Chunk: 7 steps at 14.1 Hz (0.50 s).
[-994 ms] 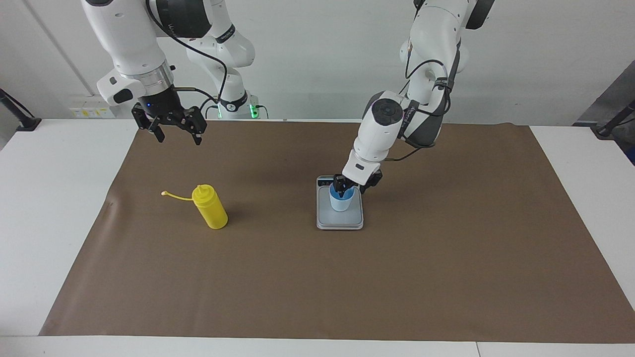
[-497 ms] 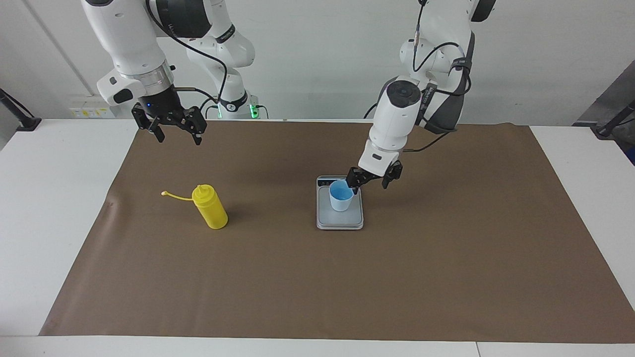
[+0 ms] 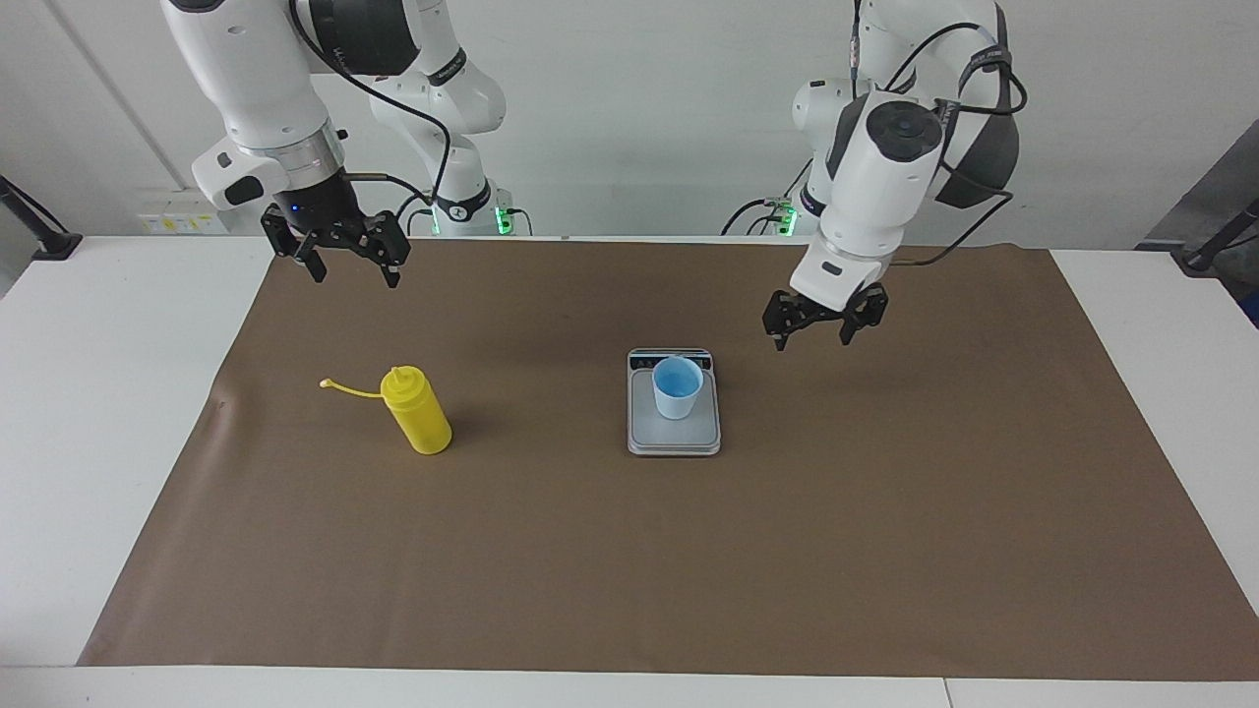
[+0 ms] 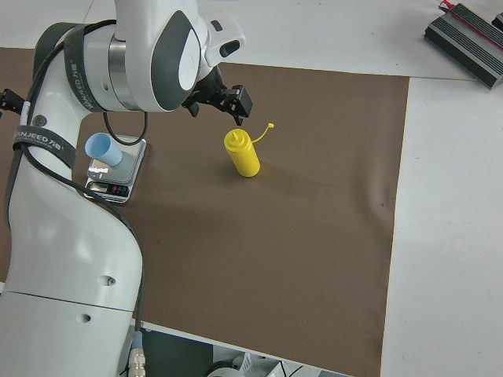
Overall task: Pour seasoning into cup on scale with both arms
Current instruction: 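Release the cup on the scale and withdraw the left gripper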
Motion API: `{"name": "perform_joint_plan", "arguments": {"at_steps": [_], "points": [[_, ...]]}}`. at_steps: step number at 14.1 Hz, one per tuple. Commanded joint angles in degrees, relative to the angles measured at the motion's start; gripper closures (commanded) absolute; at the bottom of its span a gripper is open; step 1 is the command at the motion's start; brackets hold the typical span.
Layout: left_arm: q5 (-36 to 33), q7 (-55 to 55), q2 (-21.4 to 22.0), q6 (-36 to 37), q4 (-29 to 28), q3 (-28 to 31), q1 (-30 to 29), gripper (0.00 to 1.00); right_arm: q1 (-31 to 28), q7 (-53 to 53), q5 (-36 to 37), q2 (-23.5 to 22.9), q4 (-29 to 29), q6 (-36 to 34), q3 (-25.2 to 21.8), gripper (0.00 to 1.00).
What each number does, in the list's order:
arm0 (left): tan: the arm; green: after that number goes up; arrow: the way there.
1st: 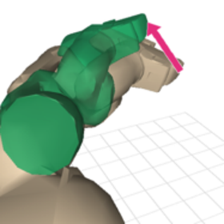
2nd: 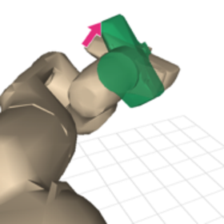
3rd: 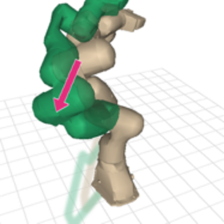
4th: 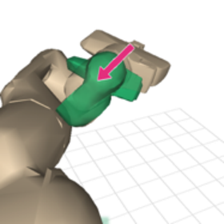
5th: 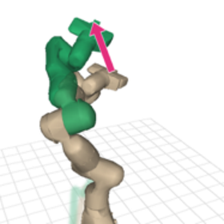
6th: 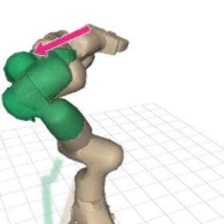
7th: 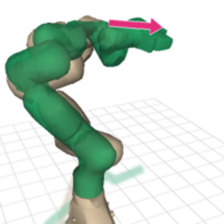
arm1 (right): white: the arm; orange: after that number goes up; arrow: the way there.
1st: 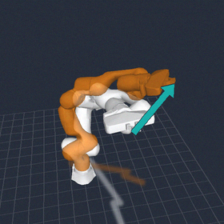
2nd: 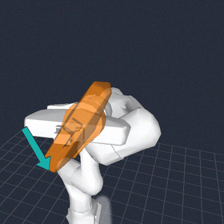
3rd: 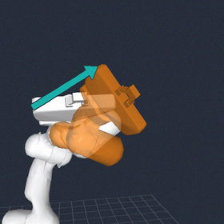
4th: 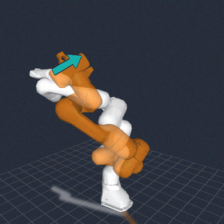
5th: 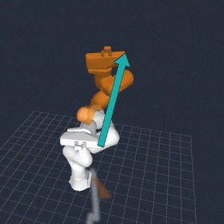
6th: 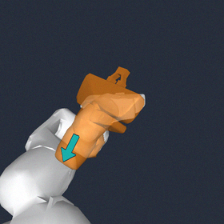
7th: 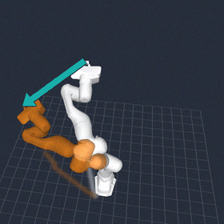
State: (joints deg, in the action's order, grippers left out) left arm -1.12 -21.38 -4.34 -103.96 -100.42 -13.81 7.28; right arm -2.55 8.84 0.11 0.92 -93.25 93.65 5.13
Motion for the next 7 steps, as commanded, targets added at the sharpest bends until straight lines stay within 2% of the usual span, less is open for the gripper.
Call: {"name": "perform_joint_plan", "arguments": {"at_steps": [1, 5, 7], "points": [[-0.5, 6.7, 3.5, 3.8, -0.7, -0.4, -4.1, 0.0, -0.9, 0.7, 0.2, 0.1, -0.2, -0.6, 0.1, 0.0], [0.7, 7.6, 5.7, 6.5, -0.5, -0.2, -7.9, 0.0, -1.4, 0.0, 0.0, 0.3, -0.9, 0.0, 0.4, 0.0], [1.5, 7.9, 5.9, 7.2, 0.0, 0.0, -9.6, 0.0, -2.1, -8.5, -0.6, 1.4, -3.9, 3.3, 0.3, 0.0]]}}
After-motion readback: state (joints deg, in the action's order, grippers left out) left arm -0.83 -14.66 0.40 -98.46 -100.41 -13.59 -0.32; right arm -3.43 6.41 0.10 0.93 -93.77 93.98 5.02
